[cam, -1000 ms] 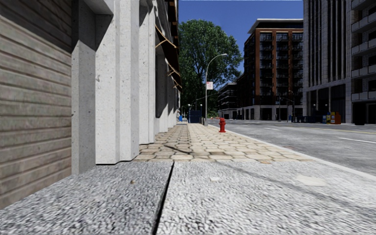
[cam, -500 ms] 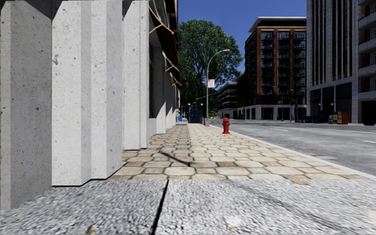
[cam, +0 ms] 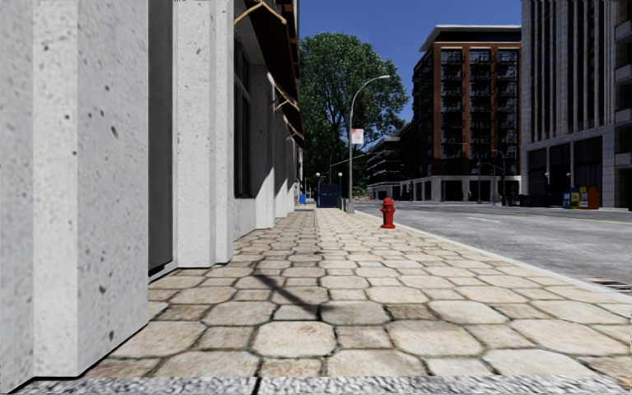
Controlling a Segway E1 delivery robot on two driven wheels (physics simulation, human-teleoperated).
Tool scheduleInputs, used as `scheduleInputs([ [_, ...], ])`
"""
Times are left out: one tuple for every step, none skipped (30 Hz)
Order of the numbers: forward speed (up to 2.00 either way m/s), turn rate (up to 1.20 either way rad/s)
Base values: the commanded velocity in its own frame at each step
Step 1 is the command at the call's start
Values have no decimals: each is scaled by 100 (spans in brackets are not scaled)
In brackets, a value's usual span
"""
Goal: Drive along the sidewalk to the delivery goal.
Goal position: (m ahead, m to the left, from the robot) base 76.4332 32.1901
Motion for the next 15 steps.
scheduleInputs([
  [200, 0],
  [200, 0],
  [200, 0],
  [200, 0],
  [200, 0],
  [200, 0],
  [200, 0],
  [200, 0],
  [200, 0],
  [200, 0],
  [200, 0],
  [200, 0],
  [200, 0],
  [200, 0],
  [200, 0],
])
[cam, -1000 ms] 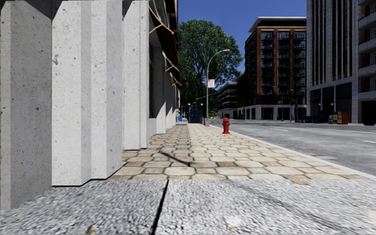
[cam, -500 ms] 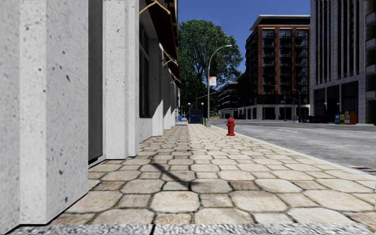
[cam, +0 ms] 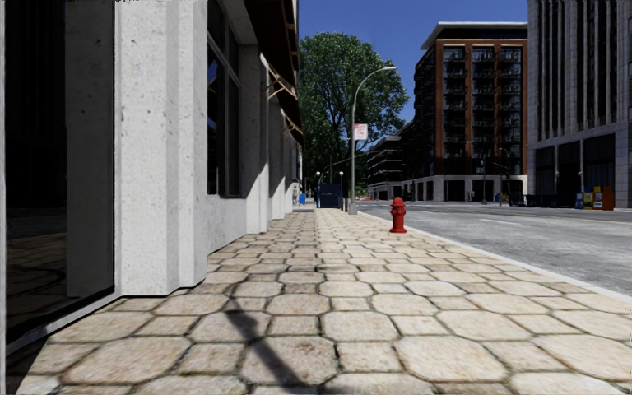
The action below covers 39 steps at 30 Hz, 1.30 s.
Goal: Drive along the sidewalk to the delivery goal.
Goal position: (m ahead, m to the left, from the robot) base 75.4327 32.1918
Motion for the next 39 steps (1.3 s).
scheduleInputs([
  [200, 0],
  [200, 0],
  [200, 0],
  [200, 0],
  [200, 0],
  [200, 0],
  [200, 0],
  [200, 0],
  [200, 0],
  [200, 0],
  [200, 0],
  [200, 0],
  [200, 0],
  [200, 0],
  [200, 0],
  [200, 0],
  [200, 0],
  [200, 0],
  [200, 0],
  [200, 0],
  [200, 0],
  [200, 0],
  [200, 0],
  [200, 0],
  [200, 0],
  [200, 0],
  [200, 0],
  [200, 0],
  [200, 0],
  [200, 0],
  [200, 0],
  [200, 0],
  [200, 0],
  [200, 0],
  [200, 0],
  [200, 0],
  [200, 0],
  [200, 0],
  [200, 0],
])
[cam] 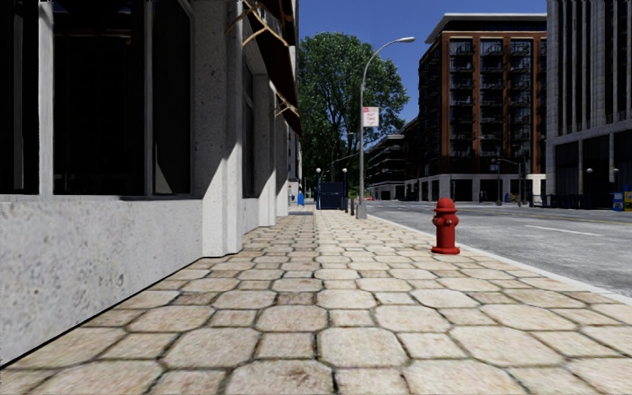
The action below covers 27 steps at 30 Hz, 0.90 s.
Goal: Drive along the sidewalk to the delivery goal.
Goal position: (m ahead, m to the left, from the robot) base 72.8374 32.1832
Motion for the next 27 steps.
scheduleInputs([
  [200, 0],
  [200, 0],
  [200, 0],
  [200, 0],
  [200, 0],
  [200, 0],
  [200, 0],
  [200, 0],
  [200, 0],
  [200, 0],
  [200, 0],
  [200, 0],
  [200, 0],
  [200, 0],
  [200, 0],
  [200, 0],
  [200, 0],
  [200, 0],
  [200, 0],
  [200, 0],
  [200, 0],
  [200, 0],
  [200, 0],
  [200, 0],
  [200, 0],
  [200, 0],
  [200, 0],
])
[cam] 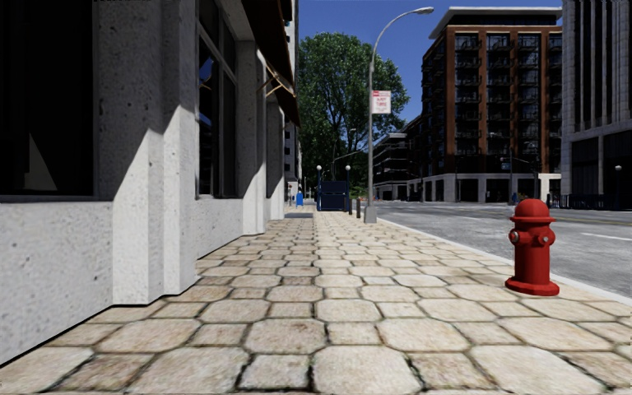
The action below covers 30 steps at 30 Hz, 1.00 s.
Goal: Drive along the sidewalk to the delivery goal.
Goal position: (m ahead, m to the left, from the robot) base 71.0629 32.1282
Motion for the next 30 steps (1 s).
scheduleInputs([
  [200, 0],
  [200, 0],
  [200, 0],
  [200, 0],
  [200, 0],
  [200, 0],
  [200, 0],
  [200, 0],
  [200, 0],
  [200, 0],
  [200, 0],
  [200, 0],
  [200, 0],
  [200, 0],
  [200, 0],
  [200, 0],
  [200, 0],
  [200, 0],
  [200, 0],
  [200, 0],
  [200, 0],
  [200, 0],
  [200, 0],
  [200, 0],
  [200, 0],
  [200, 0],
  [200, 0],
  [200, 0],
  [200, 0],
  [200, 0],
])
